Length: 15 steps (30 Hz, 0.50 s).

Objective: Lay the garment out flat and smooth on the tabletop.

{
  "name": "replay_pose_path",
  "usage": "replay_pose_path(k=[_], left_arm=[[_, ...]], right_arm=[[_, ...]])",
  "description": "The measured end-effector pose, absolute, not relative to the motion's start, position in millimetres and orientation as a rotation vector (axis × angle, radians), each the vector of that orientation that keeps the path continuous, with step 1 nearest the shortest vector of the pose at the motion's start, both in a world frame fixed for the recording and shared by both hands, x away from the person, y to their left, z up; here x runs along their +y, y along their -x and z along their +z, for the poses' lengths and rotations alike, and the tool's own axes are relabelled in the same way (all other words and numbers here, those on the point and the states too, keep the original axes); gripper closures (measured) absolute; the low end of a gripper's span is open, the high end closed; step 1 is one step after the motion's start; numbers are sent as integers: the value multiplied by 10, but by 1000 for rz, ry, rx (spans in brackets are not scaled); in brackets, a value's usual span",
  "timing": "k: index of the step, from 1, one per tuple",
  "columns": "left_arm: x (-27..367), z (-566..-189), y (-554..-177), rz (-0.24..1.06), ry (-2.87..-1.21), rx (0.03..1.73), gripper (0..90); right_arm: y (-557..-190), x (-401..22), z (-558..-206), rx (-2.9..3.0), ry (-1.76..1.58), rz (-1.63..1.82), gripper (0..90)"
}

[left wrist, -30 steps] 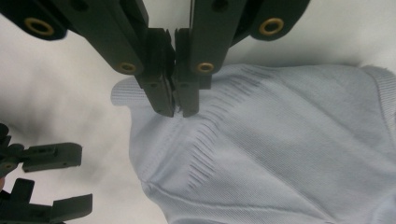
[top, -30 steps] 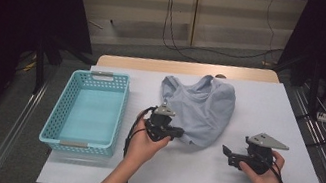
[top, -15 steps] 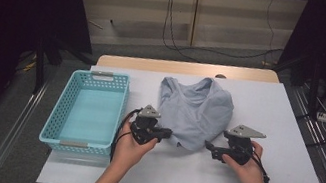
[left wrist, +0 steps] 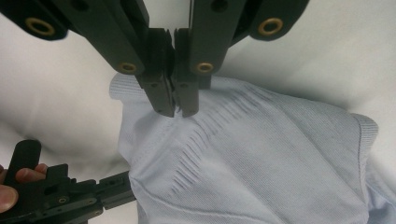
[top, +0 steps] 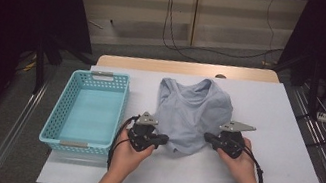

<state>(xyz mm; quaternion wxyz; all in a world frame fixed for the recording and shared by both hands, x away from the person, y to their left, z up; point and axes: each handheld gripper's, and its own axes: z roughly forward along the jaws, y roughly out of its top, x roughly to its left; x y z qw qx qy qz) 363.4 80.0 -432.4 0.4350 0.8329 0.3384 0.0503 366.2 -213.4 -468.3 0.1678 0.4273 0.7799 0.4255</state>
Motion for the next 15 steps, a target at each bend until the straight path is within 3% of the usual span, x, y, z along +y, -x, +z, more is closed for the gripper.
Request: replay_pose_path(k=[15], left_arm=[[781,-4231,-3657,116,-2051,832,878]], right_arm=[[-3513,-2424,-4357,2062,-1234,1348,900]])
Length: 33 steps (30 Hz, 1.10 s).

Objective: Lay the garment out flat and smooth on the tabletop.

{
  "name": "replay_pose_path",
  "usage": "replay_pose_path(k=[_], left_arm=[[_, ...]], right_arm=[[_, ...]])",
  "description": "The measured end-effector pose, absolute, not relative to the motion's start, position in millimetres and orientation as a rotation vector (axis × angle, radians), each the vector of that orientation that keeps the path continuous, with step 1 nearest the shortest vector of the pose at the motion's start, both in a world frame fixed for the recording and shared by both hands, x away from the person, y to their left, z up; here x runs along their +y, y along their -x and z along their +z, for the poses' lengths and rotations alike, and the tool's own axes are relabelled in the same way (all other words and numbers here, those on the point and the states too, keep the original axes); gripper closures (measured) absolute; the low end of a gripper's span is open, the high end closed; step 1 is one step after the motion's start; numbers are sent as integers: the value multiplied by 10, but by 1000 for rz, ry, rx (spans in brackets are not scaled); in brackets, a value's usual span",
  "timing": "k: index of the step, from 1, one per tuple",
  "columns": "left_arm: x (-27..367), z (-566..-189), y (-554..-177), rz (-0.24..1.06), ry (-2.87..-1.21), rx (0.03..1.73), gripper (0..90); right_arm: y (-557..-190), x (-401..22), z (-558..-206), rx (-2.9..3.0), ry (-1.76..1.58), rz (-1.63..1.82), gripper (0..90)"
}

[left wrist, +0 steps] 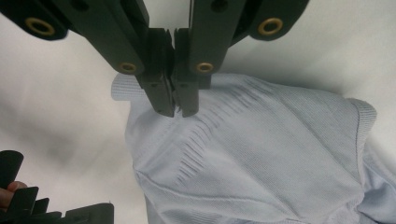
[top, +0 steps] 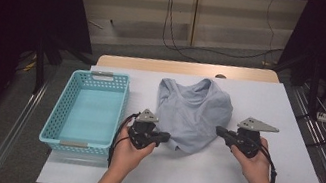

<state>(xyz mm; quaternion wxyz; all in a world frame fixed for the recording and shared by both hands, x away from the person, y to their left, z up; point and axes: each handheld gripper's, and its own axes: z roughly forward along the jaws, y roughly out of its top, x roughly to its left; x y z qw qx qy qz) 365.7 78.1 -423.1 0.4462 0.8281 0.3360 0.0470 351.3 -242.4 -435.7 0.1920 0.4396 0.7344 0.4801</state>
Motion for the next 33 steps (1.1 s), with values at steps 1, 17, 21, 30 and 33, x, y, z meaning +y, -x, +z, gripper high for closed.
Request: replay_pose_path(k=[1,17,21,30,33], left_arm=[[780,-4234,-3659,116,-2051,832,878],[862,-4212,-3653,122,-2018,847,879],[852,-4227,-3652,111,-2025,854,879],[833,-4256,-3680,97,-2034,843,879],[865,-4286,-3674,90,-2031,857,879]], right_arm=[[-3517,-2432,-4377,2072,-1255,1357,900],[-3609,-2212,-4624,2194,-1268,1279,270],[-3647,-2130,-4682,2203,-1275,1215,315],[-3708,-2018,-4706,2207,-1228,1127,793],[-3714,-2054,-4700,2193,-1255,1168,862]])
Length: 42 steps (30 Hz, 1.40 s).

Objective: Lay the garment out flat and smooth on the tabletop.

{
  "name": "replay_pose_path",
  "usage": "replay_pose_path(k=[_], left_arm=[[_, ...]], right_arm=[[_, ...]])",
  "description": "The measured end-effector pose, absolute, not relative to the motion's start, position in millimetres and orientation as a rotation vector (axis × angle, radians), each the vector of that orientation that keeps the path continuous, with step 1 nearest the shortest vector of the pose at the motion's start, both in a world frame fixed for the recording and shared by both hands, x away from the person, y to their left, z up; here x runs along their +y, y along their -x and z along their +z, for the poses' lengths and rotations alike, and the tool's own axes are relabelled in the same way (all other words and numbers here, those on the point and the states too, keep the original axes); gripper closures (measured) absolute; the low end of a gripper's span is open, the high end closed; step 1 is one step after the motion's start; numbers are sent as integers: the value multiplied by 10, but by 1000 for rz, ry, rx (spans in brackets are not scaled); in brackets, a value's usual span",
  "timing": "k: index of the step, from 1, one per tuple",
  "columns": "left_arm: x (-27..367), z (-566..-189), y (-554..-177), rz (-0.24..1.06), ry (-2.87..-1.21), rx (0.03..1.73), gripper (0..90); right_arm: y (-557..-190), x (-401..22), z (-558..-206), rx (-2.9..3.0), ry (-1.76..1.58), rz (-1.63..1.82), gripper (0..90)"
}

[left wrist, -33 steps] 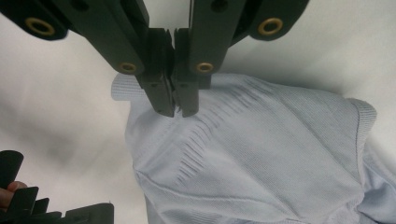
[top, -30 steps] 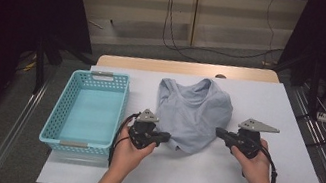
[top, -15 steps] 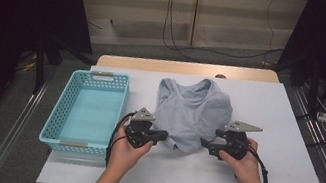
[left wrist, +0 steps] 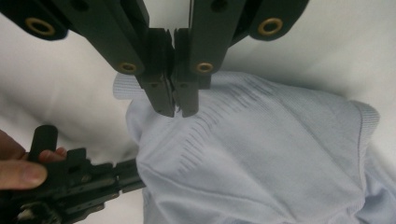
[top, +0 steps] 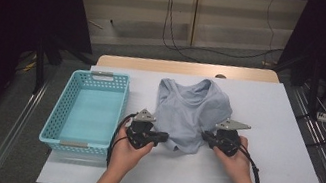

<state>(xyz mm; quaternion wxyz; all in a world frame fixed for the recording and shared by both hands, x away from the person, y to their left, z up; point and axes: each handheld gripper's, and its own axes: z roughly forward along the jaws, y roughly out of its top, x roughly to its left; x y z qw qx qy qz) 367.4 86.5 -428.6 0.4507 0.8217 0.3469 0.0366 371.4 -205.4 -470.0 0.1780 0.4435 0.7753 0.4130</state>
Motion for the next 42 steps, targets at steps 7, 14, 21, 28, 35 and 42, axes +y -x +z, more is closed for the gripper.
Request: replay_pose_path(k=[7,14,21,28,35,42], left_arm=[[855,-4182,-3655,110,-2015,832,879],[829,-4082,-3630,111,-1997,800,879],[844,-4199,-3661,105,-2020,823,879],[858,-4242,-3631,107,-2029,831,880],[868,-4319,-3627,95,-2038,843,879],[881,-4295,-3643,98,-2034,841,879]], right_arm=[[-3595,-2196,-4471,2117,-1274,1254,874],[-3502,-2348,-4176,2057,-1266,1336,874],[-3692,-2188,-4380,2116,-1255,1241,874],[-3825,-1983,-4543,2173,-1209,1150,870],[-3877,-1966,-4627,2219,-1237,1105,772],[-3785,-2064,-4505,2187,-1252,1147,380]])
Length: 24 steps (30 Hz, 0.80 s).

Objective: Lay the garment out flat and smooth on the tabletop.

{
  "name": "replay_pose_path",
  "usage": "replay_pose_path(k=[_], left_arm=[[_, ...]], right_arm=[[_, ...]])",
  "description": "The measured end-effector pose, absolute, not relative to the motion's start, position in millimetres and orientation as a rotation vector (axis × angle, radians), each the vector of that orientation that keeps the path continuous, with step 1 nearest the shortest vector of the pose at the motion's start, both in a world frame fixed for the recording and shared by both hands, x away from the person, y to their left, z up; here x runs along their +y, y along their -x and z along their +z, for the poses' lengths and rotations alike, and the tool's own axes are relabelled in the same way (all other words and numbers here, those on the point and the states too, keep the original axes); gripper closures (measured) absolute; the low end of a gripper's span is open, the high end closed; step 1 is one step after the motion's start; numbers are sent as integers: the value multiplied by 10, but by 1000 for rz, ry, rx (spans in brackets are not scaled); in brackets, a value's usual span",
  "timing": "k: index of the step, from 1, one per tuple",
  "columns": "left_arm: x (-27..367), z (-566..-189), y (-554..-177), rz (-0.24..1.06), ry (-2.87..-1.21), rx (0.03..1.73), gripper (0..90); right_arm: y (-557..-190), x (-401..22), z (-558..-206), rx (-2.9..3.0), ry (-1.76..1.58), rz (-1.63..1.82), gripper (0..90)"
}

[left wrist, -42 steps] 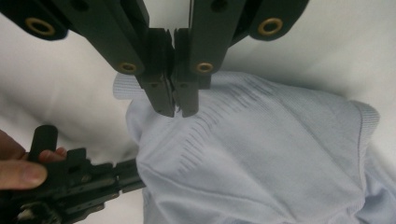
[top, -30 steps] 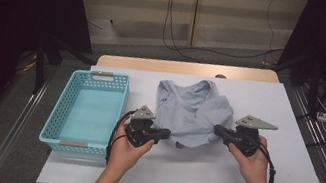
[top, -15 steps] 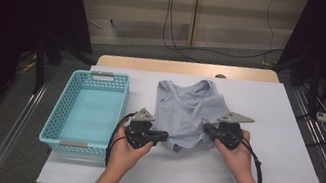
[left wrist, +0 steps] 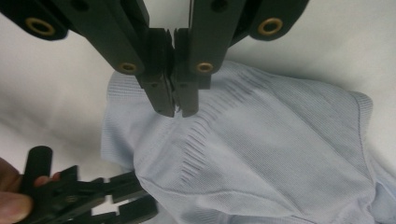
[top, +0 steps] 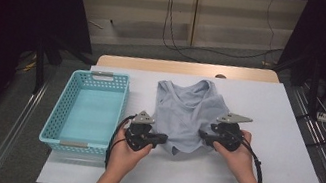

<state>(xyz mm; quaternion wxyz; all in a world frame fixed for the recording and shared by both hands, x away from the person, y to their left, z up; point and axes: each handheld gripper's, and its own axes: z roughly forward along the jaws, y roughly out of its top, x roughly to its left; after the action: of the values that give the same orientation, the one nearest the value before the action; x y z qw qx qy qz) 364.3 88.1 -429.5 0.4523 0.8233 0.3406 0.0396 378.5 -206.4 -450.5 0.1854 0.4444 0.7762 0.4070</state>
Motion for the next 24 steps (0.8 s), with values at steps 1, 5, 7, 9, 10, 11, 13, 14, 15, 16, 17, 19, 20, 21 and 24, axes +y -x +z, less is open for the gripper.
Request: replay_pose_path(k=[1,5,7,9,10,11,13,14,15,16,17,19,20,21,24], left_arm=[[884,-4288,-3654,99,-2030,843,879],[883,-4273,-3672,103,-2025,843,879],[875,-4268,-3678,102,-2026,839,879],[874,-4265,-3683,106,-2024,841,879],[874,-4265,-3683,106,-2024,841,879],[877,-4261,-3686,109,-2020,841,879],[883,-4255,-3693,105,-2011,843,879],[888,-4248,-3701,103,-2015,844,879],[891,-4246,-3709,105,-2008,841,879],[892,-4241,-3714,105,-2002,846,879],[896,-4236,-3723,105,-2003,845,879],[896,-4230,-3734,102,-2000,849,879],[888,-4232,-3738,103,-2000,853,879],[882,-4234,-3743,103,-2004,851,880],[867,-4235,-3759,105,-2004,851,879]], right_arm=[[-3762,-2091,-4482,2173,-1267,1155,338],[-3671,-2202,-4439,2128,-1289,1151,295],[-3627,-2247,-4440,2118,-1304,1136,259],[-3581,-2289,-4457,2117,-1315,1146,254],[-3559,-2309,-4468,2116,-1315,1150,242],[-3533,-2322,-4480,2115,-1327,1151,239],[-3479,-2328,-4500,2123,-1329,1173,237],[-3456,-2320,-4507,2133,-1312,1169,233],[-3439,-2310,-4510,2138,-1299,1162,224],[-3424,-2299,-4509,2143,-1295,1166,218],[-3414,-2288,-4504,2146,-1286,1176,214],[-3395,-2261,-4492,2149,-1260,1187,190],[-3385,-2247,-4488,2154,-1249,1191,183],[-3371,-2229,-4488,2157,-1244,1194,179],[-3355,-2185,-4516,2182,-1216,1186,163]])
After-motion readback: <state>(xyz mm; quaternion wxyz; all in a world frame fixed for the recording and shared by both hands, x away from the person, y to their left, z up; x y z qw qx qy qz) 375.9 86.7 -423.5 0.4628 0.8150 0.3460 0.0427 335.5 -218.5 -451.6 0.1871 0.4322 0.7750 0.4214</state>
